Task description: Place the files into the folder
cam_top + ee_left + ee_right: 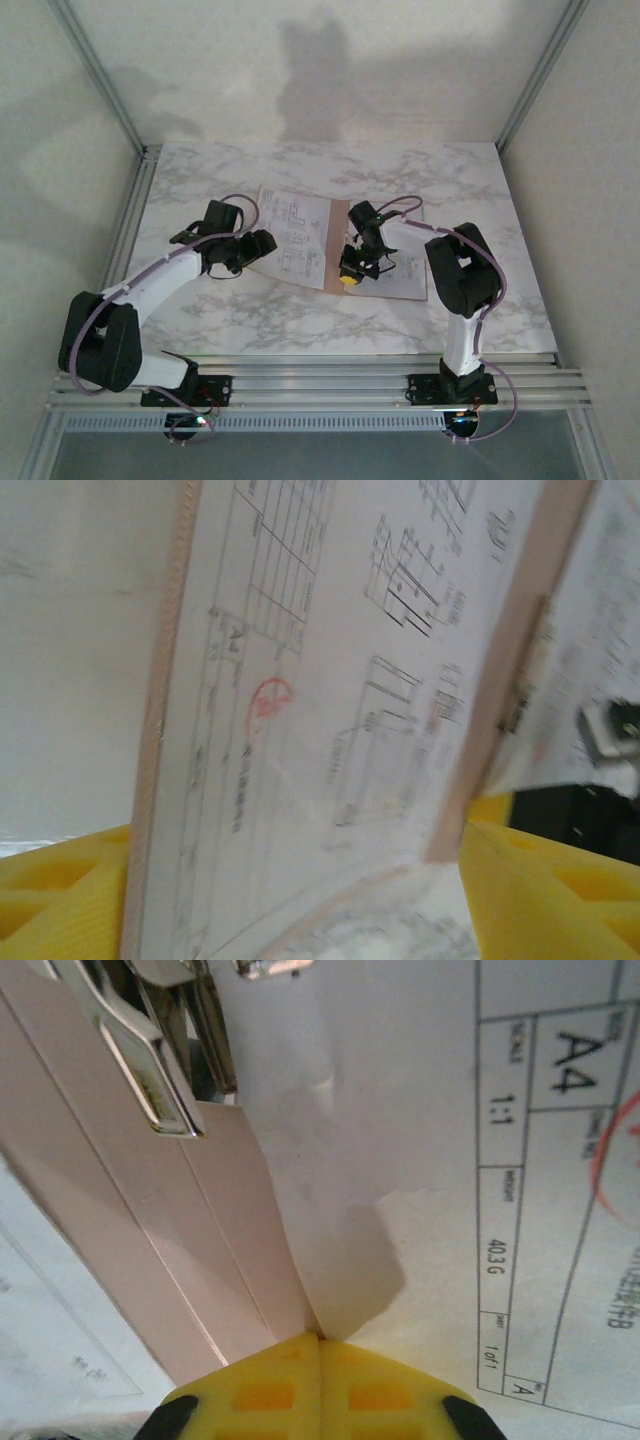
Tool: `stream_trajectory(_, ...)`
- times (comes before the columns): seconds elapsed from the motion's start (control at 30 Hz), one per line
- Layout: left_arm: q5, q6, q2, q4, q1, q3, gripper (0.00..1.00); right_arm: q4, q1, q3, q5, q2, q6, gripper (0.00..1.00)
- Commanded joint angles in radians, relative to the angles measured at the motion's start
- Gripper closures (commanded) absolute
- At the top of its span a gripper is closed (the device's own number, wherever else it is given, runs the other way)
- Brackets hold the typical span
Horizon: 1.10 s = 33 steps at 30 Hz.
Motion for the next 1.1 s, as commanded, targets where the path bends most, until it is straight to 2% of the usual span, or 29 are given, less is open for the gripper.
stream_trajectory(0.0,0.085,-0.032,-0.047,0.026,-0.039,0.035,0.31,-0.086,0.012,-0.054,0.142,0.098,-0.009,1.0)
stream_trajectory(0.07,0.087,-0.038,-0.058,0.024,-0.057,0.045,0.35,-0.086,0.01,-0.056,0.143,0.097,-0.008,1.0)
stream_trajectory(0.17,0.074,-0.039,-0.064,0.013,-0.074,0.058,0.48,-0.084,0.012,-0.062,0.144,0.092,-0.007,1.0)
stream_trajectory(0.23,0.059,-0.036,-0.061,0.005,-0.078,0.063,0.63,-0.08,0.012,-0.063,0.144,0.089,-0.005,1.0)
stream_trajectory(0.3,0.034,-0.025,-0.052,-0.015,-0.086,0.077,0.81,-0.068,0.012,-0.066,0.142,0.079,-0.002,0.99)
stream_trajectory(0.4,-0.035,0.02,-0.022,-0.085,-0.102,0.12,1.0,-0.021,0.01,-0.073,0.117,0.045,-0.005,0.9)
stream_trajectory(0.57,-0.157,0.1,0.016,-0.21,-0.112,0.191,1.0,0.098,0.01,-0.074,0.031,-0.044,-0.001,0.66)
stream_trajectory(0.7,-0.276,0.156,0.035,-0.332,-0.112,0.258,1.0,0.138,0.005,-0.044,0.01,-0.139,0.003,0.53)
stream_trajectory(0.8,-0.353,0.186,0.039,-0.412,-0.112,0.298,1.0,0.124,-0.019,-0.016,0.039,-0.193,0.005,0.48)
stream_trajectory(1.07,-0.546,0.204,0.043,-0.586,-0.112,0.373,1.0,0.074,-0.163,-0.103,0.149,-0.276,0.057,0.5)
